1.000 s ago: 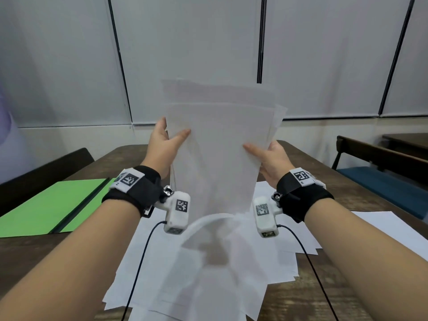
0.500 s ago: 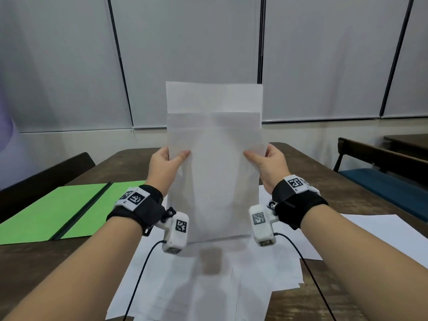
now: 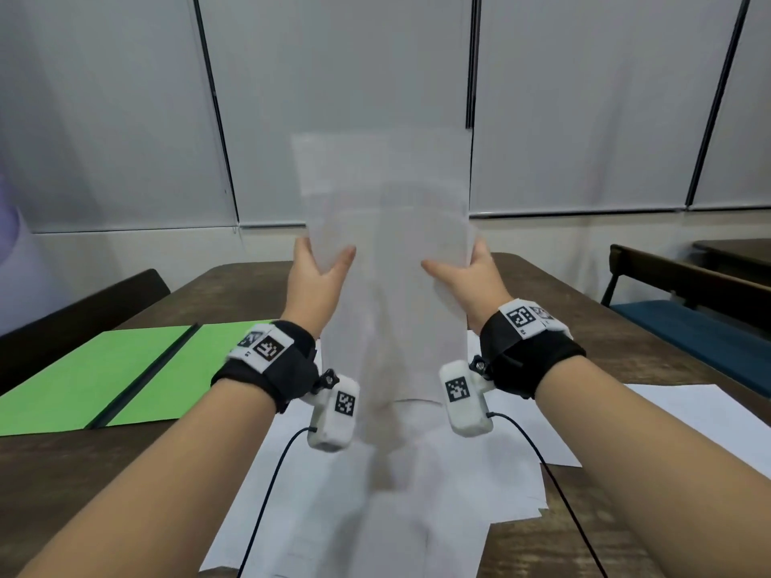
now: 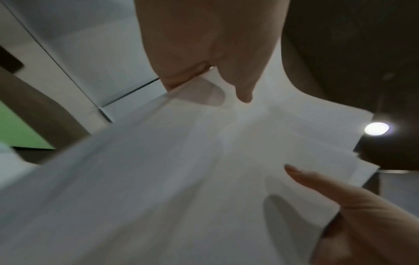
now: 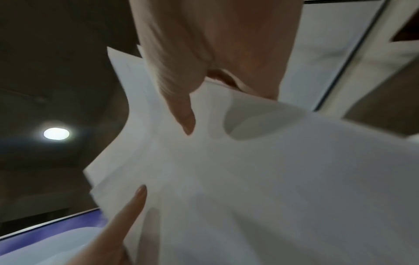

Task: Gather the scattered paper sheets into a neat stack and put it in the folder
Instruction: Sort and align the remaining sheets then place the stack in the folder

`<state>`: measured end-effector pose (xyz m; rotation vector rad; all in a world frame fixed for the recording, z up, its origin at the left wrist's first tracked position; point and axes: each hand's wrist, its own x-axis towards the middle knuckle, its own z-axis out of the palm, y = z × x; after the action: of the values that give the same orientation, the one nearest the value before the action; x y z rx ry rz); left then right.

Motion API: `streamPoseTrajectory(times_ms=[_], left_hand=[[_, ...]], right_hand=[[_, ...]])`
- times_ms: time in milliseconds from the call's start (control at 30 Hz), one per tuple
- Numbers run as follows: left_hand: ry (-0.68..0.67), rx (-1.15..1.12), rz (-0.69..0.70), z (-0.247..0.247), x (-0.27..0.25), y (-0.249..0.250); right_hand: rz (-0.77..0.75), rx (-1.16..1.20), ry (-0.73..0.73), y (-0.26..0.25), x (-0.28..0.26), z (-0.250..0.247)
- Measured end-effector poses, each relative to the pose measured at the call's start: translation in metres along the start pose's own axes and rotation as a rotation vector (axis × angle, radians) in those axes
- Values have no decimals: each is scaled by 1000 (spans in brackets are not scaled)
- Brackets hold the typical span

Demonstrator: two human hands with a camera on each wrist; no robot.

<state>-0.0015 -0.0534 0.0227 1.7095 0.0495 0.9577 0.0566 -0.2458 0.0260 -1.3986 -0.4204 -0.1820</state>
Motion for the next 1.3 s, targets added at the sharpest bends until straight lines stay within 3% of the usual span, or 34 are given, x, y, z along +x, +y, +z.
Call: streamPoseTrajectory(times_ms=[167, 233, 400, 667, 867, 967, 1100, 1200, 1300], left_hand=[[-84, -12, -159, -3, -15, -42], [-81, -17, -117, 1, -14, -38], [98, -58, 71, 0, -7, -12], [-12, -10, -190, -7, -47, -71], [36, -80, -10, -8, -32, -57], [18, -74, 102, 0, -20, -35], [30, -24, 185, 12, -16, -13], [66, -36, 89, 14, -24, -21], [44, -41, -103, 12, -42, -50]], right_hand=[[161, -48, 11, 39, -6, -15], [150, -36, 26, 40, -3, -15], [93, 30, 18, 26, 7, -15], [243, -102, -213, 75, -28, -15], [81, -67, -8, 49, -21, -9], [-36, -88, -18, 26, -12, 5], [-55, 5, -66, 5, -10, 22], [-7, 4, -29, 15, -15, 21], [129, -57, 31, 51, -24, 10]])
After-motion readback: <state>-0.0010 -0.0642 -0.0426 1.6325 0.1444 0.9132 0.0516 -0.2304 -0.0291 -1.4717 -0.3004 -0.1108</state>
